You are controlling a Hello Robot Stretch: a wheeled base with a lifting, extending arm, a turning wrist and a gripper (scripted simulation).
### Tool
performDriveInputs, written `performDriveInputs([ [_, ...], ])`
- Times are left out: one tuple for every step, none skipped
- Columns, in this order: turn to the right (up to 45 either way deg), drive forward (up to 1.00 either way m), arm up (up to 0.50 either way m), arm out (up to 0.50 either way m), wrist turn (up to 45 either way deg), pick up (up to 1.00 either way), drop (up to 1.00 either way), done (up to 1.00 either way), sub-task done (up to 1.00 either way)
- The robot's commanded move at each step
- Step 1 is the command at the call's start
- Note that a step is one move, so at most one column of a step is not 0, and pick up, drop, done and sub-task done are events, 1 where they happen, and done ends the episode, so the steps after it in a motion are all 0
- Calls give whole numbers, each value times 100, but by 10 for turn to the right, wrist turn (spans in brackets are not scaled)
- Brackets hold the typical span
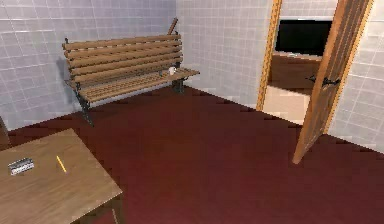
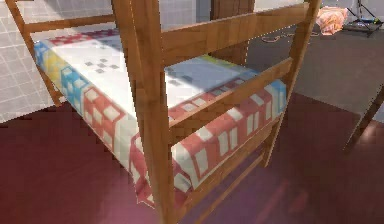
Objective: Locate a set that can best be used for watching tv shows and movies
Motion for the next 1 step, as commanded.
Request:
performDriveInputs([
  [180,0,0,0,0,0,0,0,0],
])
